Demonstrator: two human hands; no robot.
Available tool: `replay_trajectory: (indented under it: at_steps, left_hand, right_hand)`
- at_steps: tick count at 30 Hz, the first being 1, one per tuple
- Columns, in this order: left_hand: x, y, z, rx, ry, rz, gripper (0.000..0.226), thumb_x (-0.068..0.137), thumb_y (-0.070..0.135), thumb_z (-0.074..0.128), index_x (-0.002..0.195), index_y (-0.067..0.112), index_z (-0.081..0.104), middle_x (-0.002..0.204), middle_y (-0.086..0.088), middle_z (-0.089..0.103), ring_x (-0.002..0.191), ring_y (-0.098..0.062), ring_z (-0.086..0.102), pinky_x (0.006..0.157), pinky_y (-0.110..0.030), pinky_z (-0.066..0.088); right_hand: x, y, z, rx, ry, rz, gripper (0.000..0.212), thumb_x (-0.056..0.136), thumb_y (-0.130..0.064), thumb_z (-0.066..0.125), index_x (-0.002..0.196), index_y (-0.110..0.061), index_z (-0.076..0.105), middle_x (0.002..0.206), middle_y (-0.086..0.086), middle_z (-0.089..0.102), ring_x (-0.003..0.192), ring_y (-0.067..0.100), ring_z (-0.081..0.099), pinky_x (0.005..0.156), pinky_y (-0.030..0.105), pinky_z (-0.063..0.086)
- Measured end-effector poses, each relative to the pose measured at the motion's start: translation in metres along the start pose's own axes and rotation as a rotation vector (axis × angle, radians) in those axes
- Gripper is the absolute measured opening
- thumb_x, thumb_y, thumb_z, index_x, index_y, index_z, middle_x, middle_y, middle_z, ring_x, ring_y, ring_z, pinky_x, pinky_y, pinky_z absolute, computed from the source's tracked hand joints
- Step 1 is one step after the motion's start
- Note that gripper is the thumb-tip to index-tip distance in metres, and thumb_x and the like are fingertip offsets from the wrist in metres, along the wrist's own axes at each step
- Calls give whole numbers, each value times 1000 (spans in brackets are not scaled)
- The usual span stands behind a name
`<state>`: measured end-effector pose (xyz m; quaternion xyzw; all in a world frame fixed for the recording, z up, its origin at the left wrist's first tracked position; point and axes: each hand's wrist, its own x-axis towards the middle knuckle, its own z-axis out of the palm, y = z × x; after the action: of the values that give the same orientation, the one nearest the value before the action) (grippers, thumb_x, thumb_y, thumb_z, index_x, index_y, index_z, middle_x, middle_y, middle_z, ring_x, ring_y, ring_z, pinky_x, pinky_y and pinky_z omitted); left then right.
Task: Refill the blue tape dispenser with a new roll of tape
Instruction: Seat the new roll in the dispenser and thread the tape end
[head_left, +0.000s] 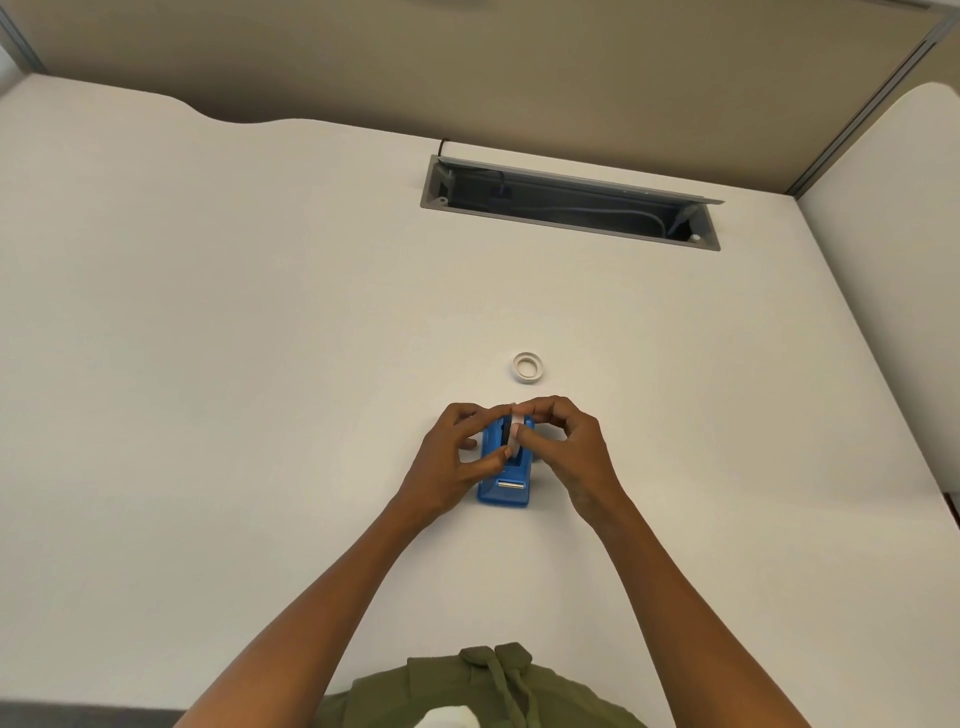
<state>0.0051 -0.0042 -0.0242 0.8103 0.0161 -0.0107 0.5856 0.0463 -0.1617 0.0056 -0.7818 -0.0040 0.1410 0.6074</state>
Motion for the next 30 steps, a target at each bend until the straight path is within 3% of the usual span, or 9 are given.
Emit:
replay_trajectory:
  at_steps: [2,6,9,12,18,22,25,30]
  left_hand:
    - [0,0,0,-1,-1,-3,45,83,21,66,120,39,49,115,2,48,104,-10,51,81,-6,43]
    - [-1,2,0,-1,4,-6,45,84,22,66,126,30,52,116,1,49,104,-11,51,82,-12,45]
    - [-1,3,0,-4,7,-7,45,84,23,66,127,27,52,117,-1,50,104,-13,51,83,-14,45]
    - [0,3,0,0,2,-1,45,84,20,65,127,26,52,117,-1,50,104,-12,51,83,-12,45]
    - [-1,2,-1,17,4,32,45,83,25,67,122,38,50,113,3,50,101,-7,51,81,-8,44]
    - [-1,2,-2,8,-6,35,45,83,24,67,119,43,49,113,2,50,102,-5,51,81,-7,43]
    - [0,1,-2,16,-4,32,45,82,23,67,123,35,52,114,1,50,103,-7,51,81,-8,43]
    - [1,1,-2,47,-7,19,48,82,23,68,128,26,52,116,-1,50,103,-11,52,81,-7,43]
  right_hand:
    - [1,-1,-2,20,2,16,17,79,-13,74,95,-12,70,102,2,70,103,15,63,75,25,53]
    - [2,-6,-6,27,10,33,14,77,-24,77,89,-16,76,98,1,71,96,15,66,82,38,56]
    - [5,-14,-9,-142,40,-40,12,79,-27,75,88,-18,77,91,-1,67,86,12,63,73,29,53]
    - [4,-22,-14,-352,-70,-178,15,79,-19,75,93,-20,76,86,-2,64,76,10,59,61,16,47]
    - [6,-42,-15,-697,-255,-331,24,72,-15,74,94,-8,69,91,6,63,81,19,57,70,31,50]
    - [8,-48,-13,-689,-281,-270,23,66,-12,76,86,-9,66,77,0,60,67,10,51,64,25,46]
    - [10,-50,-15,-633,-298,-208,23,63,-9,79,83,-10,67,71,0,59,61,6,50,59,15,43]
    - [14,-54,-16,-601,-338,-140,24,62,-4,81,82,-9,69,65,-3,59,56,5,50,58,14,46]
